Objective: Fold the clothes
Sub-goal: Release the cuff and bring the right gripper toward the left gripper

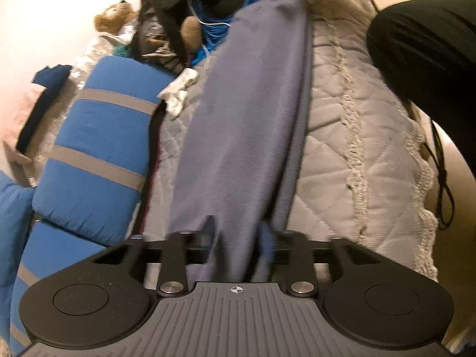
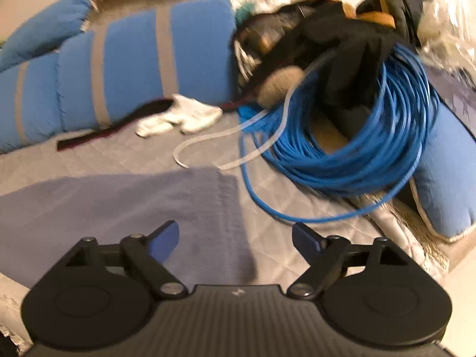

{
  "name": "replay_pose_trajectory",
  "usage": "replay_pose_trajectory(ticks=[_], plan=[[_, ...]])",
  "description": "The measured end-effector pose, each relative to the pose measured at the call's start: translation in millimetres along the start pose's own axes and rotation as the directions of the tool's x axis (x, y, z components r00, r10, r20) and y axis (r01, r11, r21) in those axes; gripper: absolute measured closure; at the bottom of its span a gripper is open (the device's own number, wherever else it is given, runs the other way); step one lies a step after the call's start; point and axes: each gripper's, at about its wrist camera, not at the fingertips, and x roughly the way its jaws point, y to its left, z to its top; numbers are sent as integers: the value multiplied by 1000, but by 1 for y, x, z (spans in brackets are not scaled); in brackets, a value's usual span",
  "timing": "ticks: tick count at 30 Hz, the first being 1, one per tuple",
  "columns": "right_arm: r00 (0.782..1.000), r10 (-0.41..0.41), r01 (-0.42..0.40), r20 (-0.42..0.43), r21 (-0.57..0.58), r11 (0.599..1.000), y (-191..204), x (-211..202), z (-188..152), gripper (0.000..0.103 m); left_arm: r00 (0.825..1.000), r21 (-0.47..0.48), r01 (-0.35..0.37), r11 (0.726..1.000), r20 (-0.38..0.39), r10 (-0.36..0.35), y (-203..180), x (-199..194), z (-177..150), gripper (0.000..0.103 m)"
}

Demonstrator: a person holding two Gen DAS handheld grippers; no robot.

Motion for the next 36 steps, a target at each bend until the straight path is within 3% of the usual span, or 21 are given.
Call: replay_pose_trajectory(ticks=[1,7,13,14,16,20,25,26,27,31,33,36], plan=[[1000,9,-9,12,-8,1000,8,-4,1,0,1000,9,-6,1000,-2,6,-1,0,-1,66],[991,111,-104,75,-89,991,72,-31,10,0,998,99,-54,994,-33,58,-11,3,-10,66],[967,241,-205,85,-303,931,178,-59,-3,0,985,238,-154,959,-38,168,-28,11,-20,68],[963,254,-211,86,-343,915,197,-65,-8,0,985,241,-157,958,-38,171,-28,12,-20,82],[964,251,-191,85,-434,880,234,-74,-19,0,984,186,-164,969,-36,174,-20,7,-20,98],[965,222,-86,137,-635,768,295,-79,-49,0,980,71,-200,977,11,200,-1,-9,-16,99],[963,225,-42,148,-742,669,348,-60,-76,1,986,5,-164,987,29,163,6,-18,-17,99],[964,216,-16,157,-773,634,358,-53,-81,7,988,-4,-153,988,34,153,6,-19,-18,99],[965,194,27,176,-802,597,366,-46,-87,19,989,-18,-139,990,38,140,6,-20,-18,99],[957,143,161,251,-875,457,387,-24,-107,53,991,-27,-124,992,50,125,4,-22,-22,99],[954,149,181,260,-895,407,393,-21,-115,80,989,-6,-137,991,46,137,1,-21,-26,96],[956,162,168,246,-907,385,394,-24,-118,88,986,18,-166,986,32,165,-4,-16,-32,95]])
